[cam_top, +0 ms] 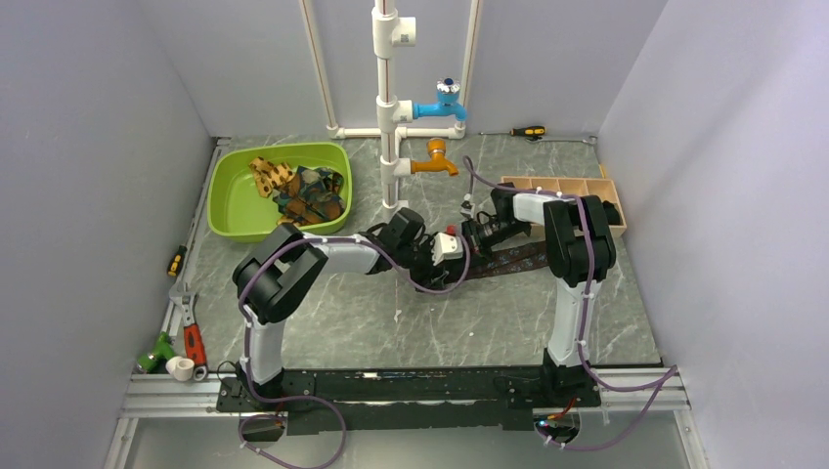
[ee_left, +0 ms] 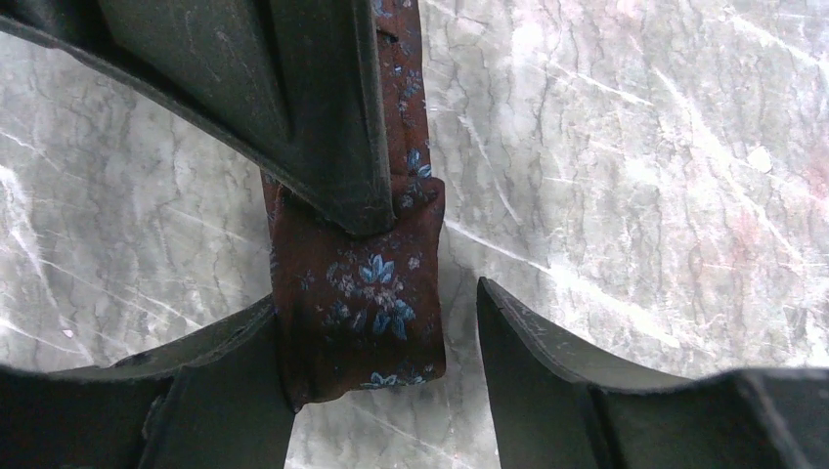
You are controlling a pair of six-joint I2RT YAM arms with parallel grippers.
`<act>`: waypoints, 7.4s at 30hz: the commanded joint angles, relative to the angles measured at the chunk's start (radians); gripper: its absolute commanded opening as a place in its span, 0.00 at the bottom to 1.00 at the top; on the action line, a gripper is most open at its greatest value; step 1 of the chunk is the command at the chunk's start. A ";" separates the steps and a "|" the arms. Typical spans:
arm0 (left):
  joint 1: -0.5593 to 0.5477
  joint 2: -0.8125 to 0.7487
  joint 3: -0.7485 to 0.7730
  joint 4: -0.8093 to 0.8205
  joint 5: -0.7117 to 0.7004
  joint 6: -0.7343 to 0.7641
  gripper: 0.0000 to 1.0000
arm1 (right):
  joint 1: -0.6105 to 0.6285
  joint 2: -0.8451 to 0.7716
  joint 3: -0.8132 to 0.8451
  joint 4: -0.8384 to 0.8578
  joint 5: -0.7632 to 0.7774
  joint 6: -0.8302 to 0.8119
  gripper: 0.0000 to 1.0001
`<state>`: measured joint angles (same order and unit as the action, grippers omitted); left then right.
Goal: Roll the ties
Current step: Roll the tie at the center of the board.
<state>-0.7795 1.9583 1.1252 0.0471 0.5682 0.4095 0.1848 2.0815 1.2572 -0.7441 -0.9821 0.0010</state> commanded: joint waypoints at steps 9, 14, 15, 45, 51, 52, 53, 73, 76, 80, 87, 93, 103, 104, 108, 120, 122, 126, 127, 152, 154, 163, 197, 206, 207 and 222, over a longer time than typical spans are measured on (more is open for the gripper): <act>0.008 0.053 -0.132 0.456 0.075 -0.086 0.70 | -0.014 0.046 0.036 0.007 0.354 -0.071 0.00; 0.005 0.112 -0.118 0.541 0.092 -0.102 0.68 | -0.019 0.050 0.048 0.009 0.384 -0.075 0.00; 0.003 0.123 -0.104 0.548 0.097 -0.110 0.67 | -0.019 0.050 0.049 0.009 0.387 -0.074 0.00; -0.056 0.180 0.082 -0.199 -0.160 0.023 0.26 | -0.092 -0.153 0.057 -0.215 0.076 -0.097 0.43; -0.067 0.189 0.109 -0.229 -0.172 0.012 0.29 | -0.076 -0.120 0.057 -0.193 0.001 -0.076 0.54; -0.068 0.190 0.112 -0.233 -0.168 0.012 0.29 | -0.073 -0.104 0.057 -0.193 0.001 -0.080 0.54; -0.067 0.191 0.115 -0.236 -0.166 0.014 0.30 | -0.072 -0.089 0.054 -0.194 -0.004 -0.082 0.54; -0.042 0.157 0.101 -0.150 -0.086 0.033 0.59 | -0.114 0.008 -0.019 -0.133 0.214 -0.148 0.00; -0.018 0.119 0.055 -0.007 0.009 0.008 0.67 | -0.145 0.029 -0.016 -0.152 0.248 -0.167 0.00; -0.015 0.090 0.000 0.189 0.085 -0.013 0.73 | -0.180 0.060 0.004 -0.179 0.277 -0.192 0.00; -0.022 0.126 0.006 0.388 0.161 -0.079 0.78 | -0.205 0.085 0.044 -0.181 0.338 -0.173 0.00; -0.063 0.168 0.034 0.461 0.097 -0.032 0.78 | -0.209 0.092 0.050 -0.189 0.358 -0.163 0.00; -0.111 0.224 0.065 0.415 -0.037 0.060 0.75 | -0.190 0.086 0.054 -0.198 0.349 -0.180 0.00; -0.112 0.231 0.069 0.420 -0.045 0.060 0.76 | -0.178 0.088 0.055 -0.202 0.348 -0.184 0.00; -0.113 0.246 0.068 0.430 -0.032 0.066 0.79 | -0.160 0.085 0.053 -0.206 0.364 -0.199 0.00; -0.100 0.249 0.100 0.244 0.041 0.101 0.33 | -0.149 0.053 0.102 -0.262 0.270 -0.240 0.00; -0.081 0.242 0.103 0.189 0.066 0.074 0.24 | -0.152 0.022 0.124 -0.298 0.219 -0.261 0.06; -0.054 0.223 0.069 0.118 0.120 0.038 0.15 | -0.163 -0.086 0.140 -0.352 0.187 -0.307 0.23; -0.049 0.216 0.059 0.099 0.141 0.040 0.15 | -0.168 -0.111 0.139 -0.361 0.194 -0.316 0.23; -0.053 0.147 0.018 -0.150 -0.007 -0.005 0.17 | -0.084 -0.185 0.004 -0.210 0.101 -0.176 0.44; -0.056 0.145 0.021 -0.163 -0.011 -0.013 0.18 | -0.059 -0.176 -0.012 -0.169 0.079 -0.135 0.44; -0.066 0.137 0.011 -0.162 -0.015 -0.016 0.18 | -0.005 -0.131 -0.039 -0.013 0.064 -0.010 0.45; -0.055 0.089 -0.010 0.344 0.103 -0.124 0.84 | -0.110 -0.069 -0.036 -0.033 0.507 -0.155 0.00; -0.076 0.166 0.052 0.461 0.091 -0.261 0.84 | -0.109 -0.063 -0.040 -0.031 0.525 -0.162 0.00; -0.082 0.176 0.058 0.465 0.079 -0.272 0.84 | -0.109 -0.063 -0.041 -0.029 0.525 -0.161 0.00; -0.100 0.232 0.112 0.214 -0.093 -0.182 0.24 | -0.109 -0.101 -0.050 -0.075 0.383 -0.142 0.00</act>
<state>-0.8680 2.1876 1.2514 0.4637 0.5785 0.1303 0.0685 1.9816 1.2163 -0.8532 -0.6365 -0.1074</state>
